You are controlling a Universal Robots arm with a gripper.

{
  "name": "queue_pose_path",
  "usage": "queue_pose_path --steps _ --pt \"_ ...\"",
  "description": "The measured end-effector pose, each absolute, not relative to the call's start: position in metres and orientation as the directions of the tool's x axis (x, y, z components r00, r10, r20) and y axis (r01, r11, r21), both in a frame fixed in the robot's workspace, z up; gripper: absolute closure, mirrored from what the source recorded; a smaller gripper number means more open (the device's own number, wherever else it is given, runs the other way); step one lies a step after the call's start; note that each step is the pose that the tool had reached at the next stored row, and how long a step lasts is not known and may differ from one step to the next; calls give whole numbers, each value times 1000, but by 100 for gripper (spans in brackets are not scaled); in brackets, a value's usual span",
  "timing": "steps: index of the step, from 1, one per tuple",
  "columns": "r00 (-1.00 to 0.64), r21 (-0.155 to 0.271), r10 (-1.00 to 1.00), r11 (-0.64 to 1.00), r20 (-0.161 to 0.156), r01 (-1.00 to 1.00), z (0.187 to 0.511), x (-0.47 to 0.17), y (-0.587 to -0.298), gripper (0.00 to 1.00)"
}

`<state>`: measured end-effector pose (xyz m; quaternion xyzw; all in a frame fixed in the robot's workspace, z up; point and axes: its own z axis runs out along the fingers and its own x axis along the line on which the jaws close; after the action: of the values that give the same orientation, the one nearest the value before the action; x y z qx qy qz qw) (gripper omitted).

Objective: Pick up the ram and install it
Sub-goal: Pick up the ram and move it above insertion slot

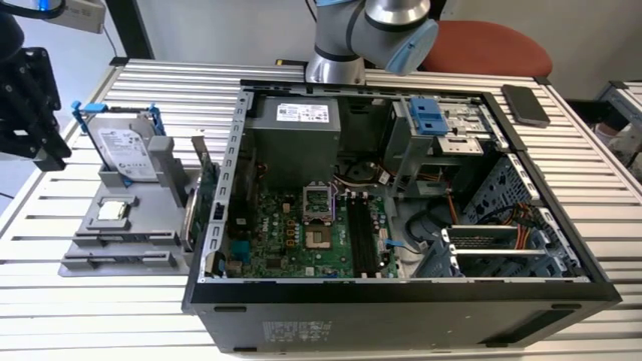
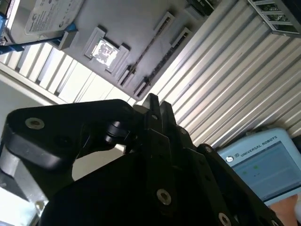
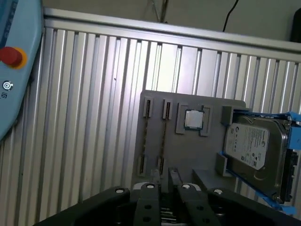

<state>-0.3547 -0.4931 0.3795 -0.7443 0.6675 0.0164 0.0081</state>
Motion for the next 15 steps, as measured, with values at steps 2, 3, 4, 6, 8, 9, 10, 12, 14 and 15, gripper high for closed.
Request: queue_pose_path --steps 2,3,4,6,8,9,10,12,14,15 --pt "109 10 -993 -109 -35 -994 380 -355 -493 0" --pt "109 10 -993 -109 -35 -994 380 -355 -493 0" --pt "109 10 -993 -110 -35 -994 380 -355 -493 0" --pt "110 10 -993 -110 -35 -994 380 -355 -493 0" --pt "110 10 -993 -110 -35 -994 379 -355 -493 0" --pt "108 10 -993 -109 -35 -994 379 -355 -493 0" --pt "103 10 -994 -104 -35 -995 378 -355 -493 0" --pt "85 10 -996 -85 -35 -996 376 -355 -493 0" --pt "74 10 -997 -74 -35 -997 374 -355 -493 0" --pt "73 10 -997 -73 -35 -997 373 -355 -493 0"
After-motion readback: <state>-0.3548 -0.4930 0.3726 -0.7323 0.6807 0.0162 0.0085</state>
